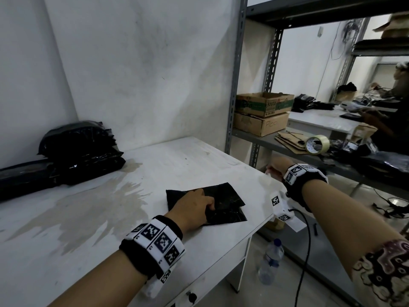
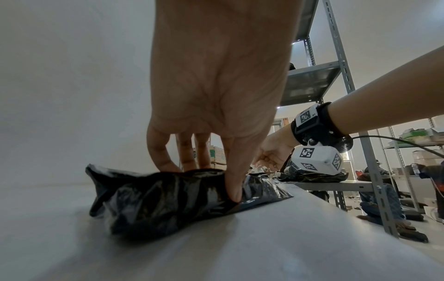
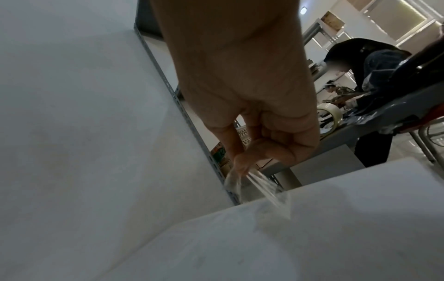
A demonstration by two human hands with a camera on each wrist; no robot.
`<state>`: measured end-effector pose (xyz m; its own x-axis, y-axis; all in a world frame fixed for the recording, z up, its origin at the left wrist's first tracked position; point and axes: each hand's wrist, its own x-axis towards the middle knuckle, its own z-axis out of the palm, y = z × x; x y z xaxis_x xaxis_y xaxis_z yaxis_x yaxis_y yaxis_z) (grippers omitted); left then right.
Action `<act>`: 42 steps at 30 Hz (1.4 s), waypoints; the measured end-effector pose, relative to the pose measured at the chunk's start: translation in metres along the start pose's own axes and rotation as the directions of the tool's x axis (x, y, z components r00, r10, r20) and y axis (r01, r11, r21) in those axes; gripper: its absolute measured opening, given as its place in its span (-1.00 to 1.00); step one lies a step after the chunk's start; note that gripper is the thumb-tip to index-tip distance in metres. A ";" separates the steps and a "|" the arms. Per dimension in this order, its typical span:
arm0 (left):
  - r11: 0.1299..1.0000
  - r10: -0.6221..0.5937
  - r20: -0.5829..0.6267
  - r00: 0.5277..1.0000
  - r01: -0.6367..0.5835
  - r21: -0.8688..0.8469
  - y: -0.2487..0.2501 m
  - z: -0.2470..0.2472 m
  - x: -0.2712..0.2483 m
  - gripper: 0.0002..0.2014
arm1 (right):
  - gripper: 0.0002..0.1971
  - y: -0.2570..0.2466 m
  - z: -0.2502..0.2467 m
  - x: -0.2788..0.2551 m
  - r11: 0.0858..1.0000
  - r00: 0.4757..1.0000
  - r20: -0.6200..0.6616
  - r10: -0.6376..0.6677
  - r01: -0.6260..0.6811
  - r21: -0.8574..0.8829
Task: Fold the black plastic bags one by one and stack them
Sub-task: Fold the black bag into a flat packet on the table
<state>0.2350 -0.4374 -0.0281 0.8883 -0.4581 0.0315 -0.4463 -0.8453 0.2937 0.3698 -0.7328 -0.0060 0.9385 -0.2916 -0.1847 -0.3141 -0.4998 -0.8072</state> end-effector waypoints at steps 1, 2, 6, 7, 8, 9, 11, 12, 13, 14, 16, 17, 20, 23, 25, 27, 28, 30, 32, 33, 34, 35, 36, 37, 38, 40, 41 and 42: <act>1.000 0.000 0.000 1.000 0.000 0.003 0.000 0.000 0.000 -0.74 | -0.65 -0.003 0.001 0.001 0.996 1.000 -0.015 0.005 -0.004 0.090; 1.000 0.002 -0.001 1.000 -0.002 0.006 0.000 0.001 0.001 -0.73 | -0.65 -0.007 0.002 0.001 0.986 1.000 -0.023 0.018 -0.014 0.164; 1.000 0.007 0.008 1.000 -0.007 0.023 -0.001 0.002 0.002 -0.73 | -0.62 -0.027 0.009 0.005 0.920 0.988 -0.139 0.073 -0.013 0.391; 1.000 0.007 0.011 1.000 -0.008 0.025 -0.001 0.002 0.002 -0.73 | -0.62 -0.029 0.012 0.007 0.923 0.986 -0.151 0.067 -0.004 0.385; 1.000 0.008 0.015 1.000 -0.009 0.025 -0.001 0.002 0.002 -0.73 | -0.63 -0.030 0.015 0.010 0.926 0.984 -0.169 0.051 0.017 0.377; 1.000 0.008 0.019 1.000 -0.008 0.027 -0.002 0.002 0.002 -0.73 | -0.65 -0.030 0.018 0.013 0.918 0.983 -0.176 0.050 0.024 0.397; 0.999 0.002 0.029 1.000 -0.003 0.033 -0.001 0.002 0.002 -0.73 | -0.68 -0.031 0.023 0.018 0.889 0.979 -0.190 0.067 0.027 0.456; 0.999 0.001 0.031 1.000 -0.002 0.033 -0.001 0.002 0.002 -0.73 | -0.68 -0.033 0.025 0.021 0.880 0.981 -0.182 0.069 0.026 0.474; 0.999 0.004 0.031 1.000 -0.005 0.032 -0.001 0.003 0.002 -0.73 | -0.67 -0.035 0.026 0.022 0.874 0.984 -0.167 0.065 0.025 0.486; 0.999 0.006 0.031 1.000 -0.007 0.033 -0.001 0.003 0.003 -0.73 | -0.66 -0.036 0.026 0.025 0.877 0.987 -0.153 0.046 0.033 0.480; 0.999 0.004 0.036 0.999 -0.005 0.034 -0.001 0.004 0.003 -0.72 | -0.65 -0.034 0.027 0.034 0.890 0.989 -0.149 0.004 0.064 0.451; 0.999 0.001 0.038 0.999 -0.002 0.035 -0.001 0.004 0.003 -0.72 | -0.65 -0.034 0.028 0.033 0.893 0.989 -0.149 -0.005 0.071 0.443; 0.999 0.000 0.035 0.999 -0.002 0.044 0.000 0.004 0.004 -0.70 | -0.71 -0.040 0.030 0.025 0.873 0.987 -0.154 -0.039 0.109 0.476; 0.998 0.001 0.035 0.999 -0.003 0.068 0.001 0.004 0.005 -0.70 | -0.73 -0.053 0.033 0.020 0.822 0.979 -0.164 -0.121 0.191 0.537; 0.997 -0.005 0.041 0.999 0.002 0.081 0.002 0.004 0.006 -0.70 | -0.72 -0.063 0.034 0.016 0.812 0.972 -0.167 -0.167 0.231 0.536; 0.997 -0.008 0.045 0.999 0.004 0.082 0.002 0.004 0.006 -0.70 | -0.72 -0.068 0.037 0.016 0.790 0.965 -0.161 -0.205 0.260 0.555; 0.997 -0.010 0.045 0.999 0.006 0.082 0.002 0.005 0.006 -0.70 | -0.72 -0.069 0.038 0.016 0.765 0.961 -0.164 -0.221 0.276 0.581; 0.997 -0.012 0.043 0.999 0.008 0.082 0.001 0.004 0.005 -0.69 | -0.70 -0.070 0.040 0.015 0.728 0.952 -0.164 -0.259 0.304 0.615; 0.997 -0.011 0.040 0.999 0.008 0.077 0.001 0.005 0.006 -0.69 | -0.71 -0.072 0.041 0.010 0.683 0.941 -0.153 -0.302 0.326 0.653; 0.997 -0.008 0.038 0.999 0.005 0.076 0.001 0.005 0.006 -0.69 | -0.73 -0.076 0.040 0.005 0.649 0.935 -0.141 -0.326 0.330 0.685; 0.997 -0.005 0.036 0.999 0.002 0.073 0.001 0.005 0.006 -0.69 | -0.76 -0.081 0.039 -0.001 0.603 0.925 -0.127 -0.358 0.333 0.725; 0.998 -0.003 0.036 0.999 0.001 0.069 0.001 0.005 0.005 -0.68 | -0.80 -0.089 0.038 -0.008 0.555 0.911 -0.112 -0.396 0.335 0.762; 0.998 -0.002 0.039 0.999 0.000 0.067 0.001 0.004 0.005 -0.68 | -0.83 -0.099 0.036 -0.015 0.514 0.896 -0.094 -0.434 0.332 0.791; 0.998 0.000 0.045 0.999 -0.003 0.069 0.000 0.004 0.004 -0.68 | -0.85 -0.109 0.035 -0.022 0.500 0.885 -0.075 -0.460 0.328 0.802; 0.997 0.000 0.053 0.999 -0.004 0.075 0.000 0.004 0.003 -0.67 | -0.87 -0.118 0.035 -0.028 0.505 0.879 -0.052 -0.474 0.319 0.802; 0.995 -0.018 0.068 0.998 0.011 0.103 0.001 0.003 0.000 -0.68 | -0.88 -0.128 0.039 -0.038 0.537 0.885 -0.001 -0.466 0.284 0.795; 0.992 -0.031 0.075 0.997 0.021 0.128 0.002 0.003 -0.001 -0.68 | -0.87 -0.128 0.042 -0.040 0.557 0.889 0.027 -0.458 0.264 0.788; 0.987 -0.045 0.080 0.996 0.032 0.157 0.004 0.002 -0.003 -0.68 | -0.87 -0.127 0.044 -0.042 0.579 0.889 0.057 -0.453 0.245 0.778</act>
<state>0.2305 -0.4403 -0.0294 0.8959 -0.4404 -0.0586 -0.4293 -0.8921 0.1414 0.3769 -0.6208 0.0794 0.9854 0.0138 0.1697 0.1595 0.2736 -0.9485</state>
